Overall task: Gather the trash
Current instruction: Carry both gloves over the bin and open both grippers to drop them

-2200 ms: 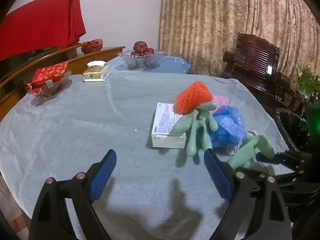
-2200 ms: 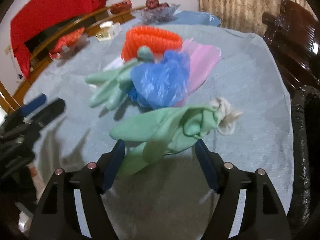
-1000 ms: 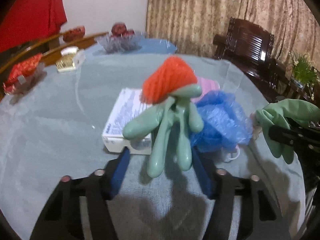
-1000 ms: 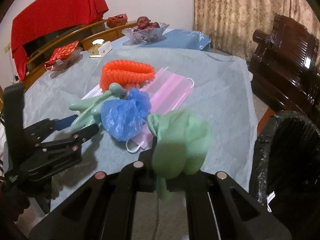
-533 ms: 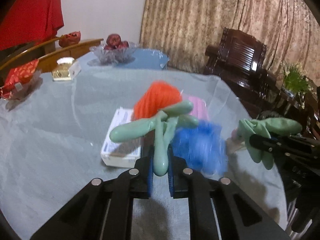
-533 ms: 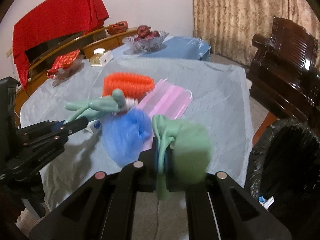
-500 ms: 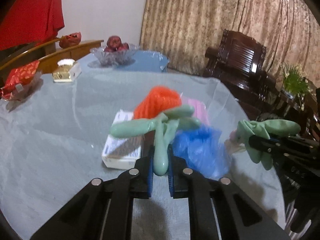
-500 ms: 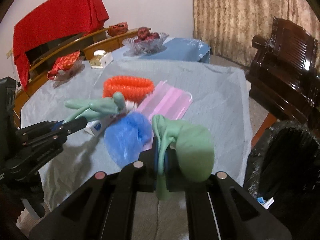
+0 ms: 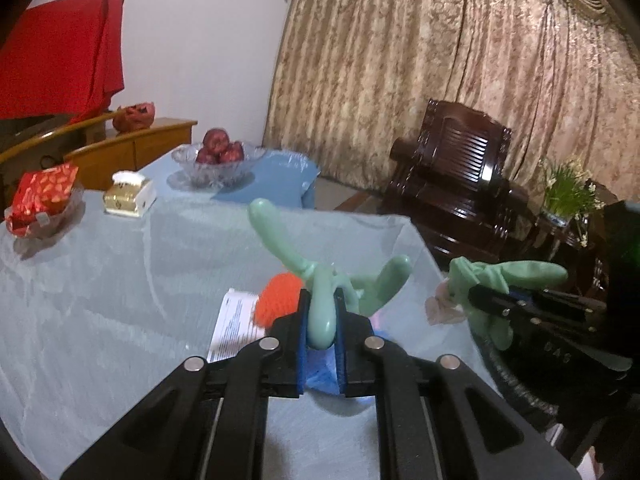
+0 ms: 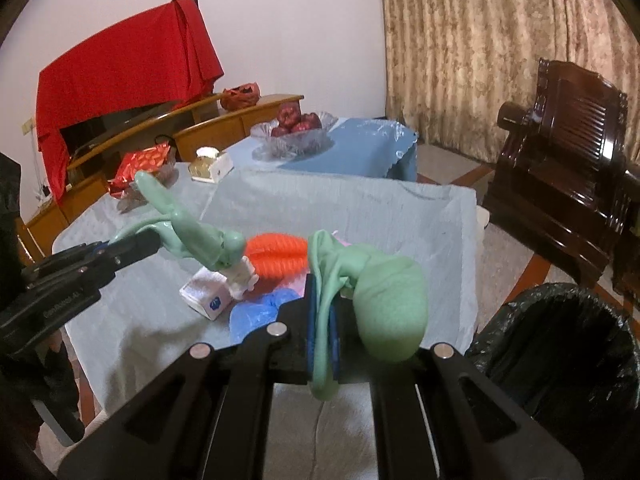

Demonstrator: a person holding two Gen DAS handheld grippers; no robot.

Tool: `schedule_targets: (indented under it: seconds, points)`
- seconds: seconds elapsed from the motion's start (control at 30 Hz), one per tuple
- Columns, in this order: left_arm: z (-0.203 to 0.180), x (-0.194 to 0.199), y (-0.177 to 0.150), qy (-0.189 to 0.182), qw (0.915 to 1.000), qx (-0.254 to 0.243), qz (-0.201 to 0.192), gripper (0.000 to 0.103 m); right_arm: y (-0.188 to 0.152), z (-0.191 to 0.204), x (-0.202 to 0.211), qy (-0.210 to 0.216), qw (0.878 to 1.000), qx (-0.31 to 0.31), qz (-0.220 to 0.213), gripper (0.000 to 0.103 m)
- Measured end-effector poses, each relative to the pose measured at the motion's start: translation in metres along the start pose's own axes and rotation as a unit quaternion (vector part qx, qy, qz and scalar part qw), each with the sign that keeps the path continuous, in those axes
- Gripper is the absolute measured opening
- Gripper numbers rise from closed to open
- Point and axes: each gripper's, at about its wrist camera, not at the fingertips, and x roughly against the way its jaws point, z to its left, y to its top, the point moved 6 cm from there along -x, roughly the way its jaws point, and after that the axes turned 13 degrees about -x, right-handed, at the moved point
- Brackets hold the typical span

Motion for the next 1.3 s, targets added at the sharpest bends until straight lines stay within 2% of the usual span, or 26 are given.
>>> schedule_targets:
  seconds: [0.33,0.57,0.9,1.07,1.3]
  points:
    - [-0.033,0.015,0.042,-0.032,0.9985,-0.02,-0.04,0.011,0.026,-0.016,0.039,0.0,0.999,-0.008,-0.036,0.005]
    - [-0.078,0.012,0.068,-0.077,0.9946,-0.04,-0.057,0.011,0.042,-0.048,0.072,-0.021,0.998,-0.017,-0.065,0.005]
    - [-0.175,-0.014,0.096,-0.147,0.9839,-0.074,-0.07,0.011,0.047,-0.134,0.125,-0.086,0.991,-0.049,-0.094,0.005]
    - [-0.225,-0.033,0.099,-0.18,0.9773,-0.09,-0.067,0.011,0.034,-0.182,0.145,-0.125,0.984,-0.074,-0.099,0.005]
    - [-0.281,-0.061,0.091,-0.218,0.9684,-0.111,-0.05,0.011,0.009,-0.242,0.151,-0.165,0.976,-0.11,-0.086,0.005]
